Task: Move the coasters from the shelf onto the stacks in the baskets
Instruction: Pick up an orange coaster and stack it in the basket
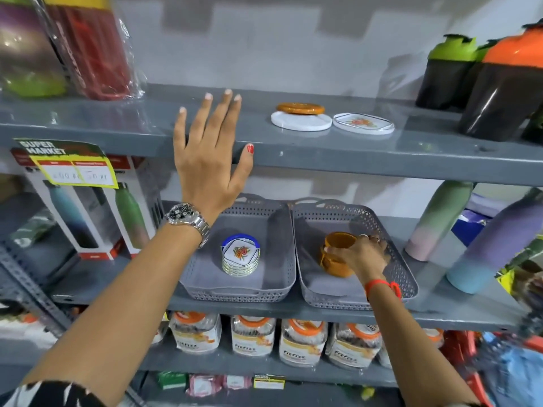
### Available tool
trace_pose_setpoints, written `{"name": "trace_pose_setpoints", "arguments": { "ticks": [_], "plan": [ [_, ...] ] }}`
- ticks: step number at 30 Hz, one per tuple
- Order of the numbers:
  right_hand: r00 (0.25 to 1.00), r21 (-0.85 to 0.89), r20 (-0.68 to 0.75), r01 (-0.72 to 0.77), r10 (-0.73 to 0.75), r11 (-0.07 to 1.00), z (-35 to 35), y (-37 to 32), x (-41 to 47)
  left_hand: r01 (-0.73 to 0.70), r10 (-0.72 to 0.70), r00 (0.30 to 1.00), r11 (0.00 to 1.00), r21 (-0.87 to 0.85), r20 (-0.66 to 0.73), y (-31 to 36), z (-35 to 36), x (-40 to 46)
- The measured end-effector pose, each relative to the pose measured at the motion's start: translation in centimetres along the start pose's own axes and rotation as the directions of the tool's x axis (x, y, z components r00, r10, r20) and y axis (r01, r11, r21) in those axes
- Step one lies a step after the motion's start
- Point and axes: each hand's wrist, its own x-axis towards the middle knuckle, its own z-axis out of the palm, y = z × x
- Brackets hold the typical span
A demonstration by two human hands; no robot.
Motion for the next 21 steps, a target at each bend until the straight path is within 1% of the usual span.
{"name": "trace_pose_setpoints", "arguments": {
  "ticks": [2,4,5,8,9,11,14,16,18,19,21],
  "plan": [
    [0.999,-0.057,0.049,0.004,-0.001,0.998,0.8,0.4,0.9,-0.005,0.005,1.0,1.0,0.007,-0.019,-0.1,0.1,0.0],
    [0.994,-0.072,0.112,0.021,-0.013,0.997,1.6,0.5,1.6,-0.008,0.008,0.999,1.0,0.018,-0.037,-0.1,0.3,0.0],
    [0.993,-0.085,0.117,0.018,-0.008,0.996,2.0,0.5,1.8,-0.008,0.01,0.999,1.0,0.023,-0.048,-0.1,0.4,0.0],
    [0.999,-0.202,0.046,-0.015,0.025,0.979,2.7,0.1,1.3,-0.014,0.017,0.997,0.999,0.039,-0.076,-0.2,0.6,0.0],
    [0.999,-0.225,0.031,-0.008,0.015,0.974,2.8,0.0,1.2,-0.015,0.019,0.997,0.999,0.044,-0.081,-0.2,0.6,0.0],
    [0.999,-0.245,0.043,0.004,0.007,0.969,2.8,-0.2,1.1,-0.018,0.022,0.996,0.998,0.052,-0.087,-0.2,0.7,-0.1],
    [0.999,-0.325,0.031,-0.025,0.037,0.945,3.0,-0.4,1.1,-0.021,0.027,0.995,0.998,0.063,-0.097,-0.3,0.7,-0.1],
    [0.999,-0.37,0.045,-0.009,0.028,0.929,3.5,-0.5,1.0,-0.02,0.026,0.995,0.998,0.065,-0.098,-0.3,0.8,-0.1],
    [0.999,-0.379,0.046,-0.007,0.026,0.925,3.7,-0.4,0.9,-0.024,0.03,0.995,0.997,0.069,-0.095,-0.3,0.8,-0.2],
    [1.0,-0.364,0.023,-0.005,0.015,0.931,3.7,-0.4,0.7,-0.025,0.031,0.995,0.997,0.069,-0.093,-0.3,0.8,-0.1],
    [0.997,-0.291,-0.068,0.005,-0.026,0.957,3.3,-0.8,-0.3,-0.025,0.031,0.996,0.997,0.069,-0.088,-0.3,0.8,-0.1]
  ]
}}
